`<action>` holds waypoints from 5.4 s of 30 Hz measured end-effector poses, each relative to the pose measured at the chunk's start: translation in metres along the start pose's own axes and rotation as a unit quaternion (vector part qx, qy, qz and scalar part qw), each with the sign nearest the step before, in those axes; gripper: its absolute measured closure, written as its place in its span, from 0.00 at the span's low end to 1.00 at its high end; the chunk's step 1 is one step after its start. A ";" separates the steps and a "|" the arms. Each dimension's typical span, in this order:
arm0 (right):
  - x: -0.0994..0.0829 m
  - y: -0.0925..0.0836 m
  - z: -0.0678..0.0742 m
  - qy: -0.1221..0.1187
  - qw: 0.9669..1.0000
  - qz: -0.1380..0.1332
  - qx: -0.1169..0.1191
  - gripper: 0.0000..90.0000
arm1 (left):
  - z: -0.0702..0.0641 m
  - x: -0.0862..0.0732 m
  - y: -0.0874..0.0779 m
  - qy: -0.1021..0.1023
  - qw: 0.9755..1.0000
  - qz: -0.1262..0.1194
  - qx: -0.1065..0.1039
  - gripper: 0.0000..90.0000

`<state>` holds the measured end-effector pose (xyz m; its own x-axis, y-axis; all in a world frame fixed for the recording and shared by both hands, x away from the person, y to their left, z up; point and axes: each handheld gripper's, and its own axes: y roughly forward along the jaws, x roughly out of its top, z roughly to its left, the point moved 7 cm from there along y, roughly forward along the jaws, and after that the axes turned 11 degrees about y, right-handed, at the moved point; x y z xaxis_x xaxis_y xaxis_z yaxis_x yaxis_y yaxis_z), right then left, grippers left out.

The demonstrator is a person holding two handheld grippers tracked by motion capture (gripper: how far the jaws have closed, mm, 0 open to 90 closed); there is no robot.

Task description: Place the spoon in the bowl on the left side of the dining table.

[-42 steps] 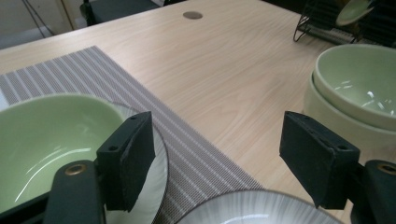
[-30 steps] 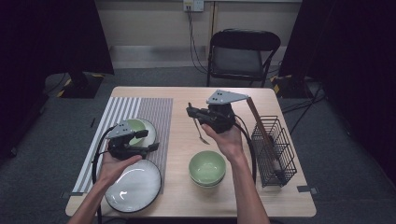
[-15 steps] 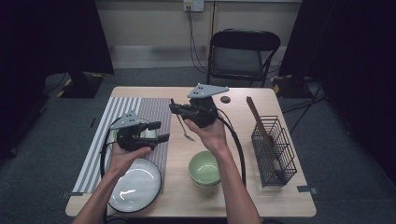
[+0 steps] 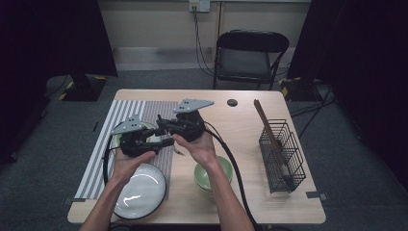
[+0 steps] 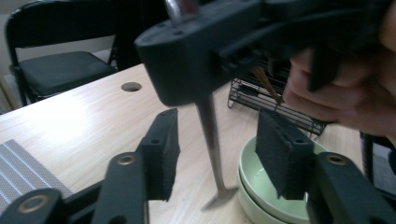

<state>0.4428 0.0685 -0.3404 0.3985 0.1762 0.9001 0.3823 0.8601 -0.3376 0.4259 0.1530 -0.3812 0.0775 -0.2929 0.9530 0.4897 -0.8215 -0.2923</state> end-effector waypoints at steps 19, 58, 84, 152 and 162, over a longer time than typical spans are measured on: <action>0.000 0.001 0.006 0.002 1.000 -0.012 0.023 1.00 | 0.007 -0.008 -0.007 -0.010 1.000 -0.003 -0.004 0.88; -0.005 0.001 0.000 0.000 1.000 -0.003 0.019 0.65 | 0.014 -0.009 -0.019 0.011 1.000 0.007 -0.003 1.00; -0.053 -0.040 -0.063 0.039 0.997 0.027 -0.068 0.32 | 0.051 -0.025 -0.042 -0.007 1.000 0.007 0.028 1.00; -0.132 -0.079 -0.148 0.110 0.974 0.064 -0.189 0.27 | 0.072 -0.069 -0.060 -0.016 0.997 0.069 0.045 0.94; -0.147 -0.079 -0.159 0.120 0.968 0.079 -0.207 0.26 | 0.070 -0.072 -0.061 -0.023 0.996 0.074 0.035 0.92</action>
<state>0.4863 -0.1017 -0.4896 0.6425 0.1297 0.7552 0.5826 0.5574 -0.5915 0.4514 0.2587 -0.4260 0.1927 -0.3833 0.9033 0.5284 -0.7351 -0.4247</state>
